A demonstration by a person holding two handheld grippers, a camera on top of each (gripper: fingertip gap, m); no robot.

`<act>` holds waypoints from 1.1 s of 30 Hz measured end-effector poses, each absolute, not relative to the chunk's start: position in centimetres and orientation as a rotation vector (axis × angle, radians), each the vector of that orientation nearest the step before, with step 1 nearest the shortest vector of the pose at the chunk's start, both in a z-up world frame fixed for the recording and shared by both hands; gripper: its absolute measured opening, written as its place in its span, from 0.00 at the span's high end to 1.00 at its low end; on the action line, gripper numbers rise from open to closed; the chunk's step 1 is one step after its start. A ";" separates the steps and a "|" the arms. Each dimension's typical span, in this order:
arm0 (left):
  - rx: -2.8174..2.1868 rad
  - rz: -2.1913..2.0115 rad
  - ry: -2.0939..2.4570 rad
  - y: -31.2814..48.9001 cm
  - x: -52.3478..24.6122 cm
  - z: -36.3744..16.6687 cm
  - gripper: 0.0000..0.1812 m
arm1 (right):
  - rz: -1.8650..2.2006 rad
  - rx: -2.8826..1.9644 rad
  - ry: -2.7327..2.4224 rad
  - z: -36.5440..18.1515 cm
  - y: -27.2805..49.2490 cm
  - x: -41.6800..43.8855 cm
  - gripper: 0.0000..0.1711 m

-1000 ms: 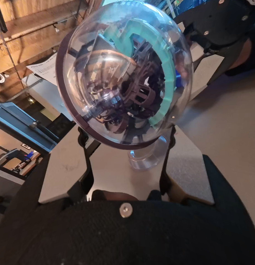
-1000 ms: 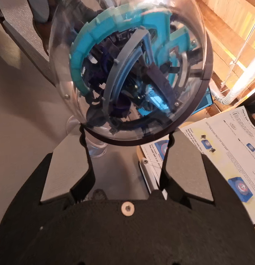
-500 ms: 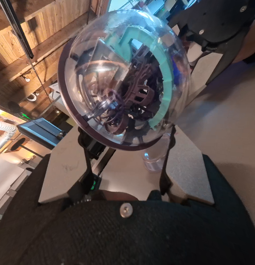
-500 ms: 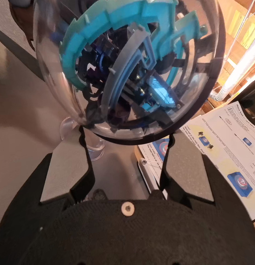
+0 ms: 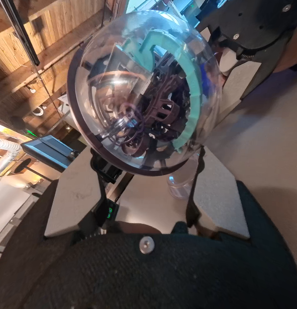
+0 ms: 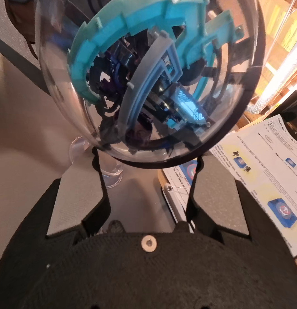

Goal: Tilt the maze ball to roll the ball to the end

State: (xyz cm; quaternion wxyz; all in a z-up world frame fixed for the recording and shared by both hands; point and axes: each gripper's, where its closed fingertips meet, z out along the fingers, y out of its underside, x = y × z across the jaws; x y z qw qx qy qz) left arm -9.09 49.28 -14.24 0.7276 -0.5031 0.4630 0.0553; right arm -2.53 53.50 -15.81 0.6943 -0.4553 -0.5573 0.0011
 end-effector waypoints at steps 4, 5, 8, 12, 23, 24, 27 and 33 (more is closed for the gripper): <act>-1.150 0.064 1.013 49.5 -9.1 -14.7 0.35 | 0.037 -1.040 -1.259 -16.3 53.5 -2.6 0.33; -1.156 0.054 1.011 49.5 -9.1 -14.8 0.34 | 0.045 -1.045 -1.261 -16.4 53.5 -2.6 0.33; -1.179 0.020 1.004 49.6 -9.0 -15.1 0.34 | 0.073 -1.065 -1.270 -16.7 53.5 -2.6 0.33; -1.223 -0.050 0.987 49.8 -9.0 -15.5 0.33 | 0.119 -1.094 -1.283 -17.2 53.4 -2.7 0.33; -1.278 -0.131 0.967 50.1 -8.9 -16.0 0.32 | 0.192 -1.138 -1.292 -17.8 53.2 -2.8 0.33; -1.281 -0.134 0.967 50.1 -8.9 -16.1 0.32 | 0.195 -1.141 -1.292 -17.9 53.2 -2.8 0.33; -1.305 -0.155 0.961 50.1 -8.9 -16.3 0.32 | 0.219 -1.158 -1.298 -18.1 53.2 -2.8 0.33; -1.328 -0.176 0.956 50.3 -8.9 -16.7 0.32 | 0.230 -1.172 -1.308 -18.5 53.2 -2.8 0.33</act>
